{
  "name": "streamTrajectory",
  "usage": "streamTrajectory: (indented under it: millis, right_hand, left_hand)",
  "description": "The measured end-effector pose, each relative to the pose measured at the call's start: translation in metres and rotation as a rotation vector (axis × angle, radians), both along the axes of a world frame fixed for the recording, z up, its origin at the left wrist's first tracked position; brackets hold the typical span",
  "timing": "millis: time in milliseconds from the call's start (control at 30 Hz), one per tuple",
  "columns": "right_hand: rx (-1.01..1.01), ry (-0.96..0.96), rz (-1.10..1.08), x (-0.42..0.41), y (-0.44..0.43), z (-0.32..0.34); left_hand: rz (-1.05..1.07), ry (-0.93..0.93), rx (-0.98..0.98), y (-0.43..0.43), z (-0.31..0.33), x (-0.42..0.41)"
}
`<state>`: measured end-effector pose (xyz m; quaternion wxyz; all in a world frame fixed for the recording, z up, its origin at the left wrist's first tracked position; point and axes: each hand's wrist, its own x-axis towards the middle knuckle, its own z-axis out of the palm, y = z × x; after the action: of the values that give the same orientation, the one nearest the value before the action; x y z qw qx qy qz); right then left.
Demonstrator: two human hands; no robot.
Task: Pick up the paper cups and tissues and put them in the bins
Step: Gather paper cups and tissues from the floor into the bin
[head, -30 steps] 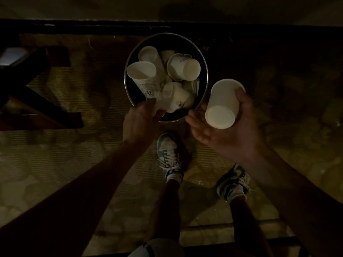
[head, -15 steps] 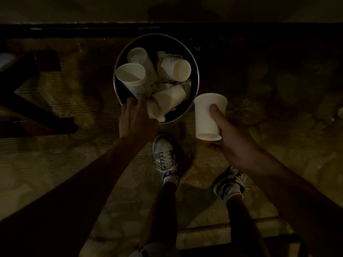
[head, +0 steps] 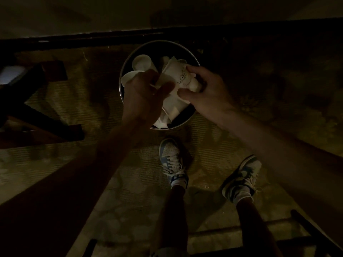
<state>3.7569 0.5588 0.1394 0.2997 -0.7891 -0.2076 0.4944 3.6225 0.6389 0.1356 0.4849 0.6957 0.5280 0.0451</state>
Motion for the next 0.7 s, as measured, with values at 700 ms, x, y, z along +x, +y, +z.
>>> streamTrajectory:
  millis: [700]
  right_hand:
    - [-0.007, -0.11, 0.045, 0.002, -0.044, 0.002]
  left_hand:
    - [-0.173, 0.243, 0.294, 0.013, -0.01, 0.013]
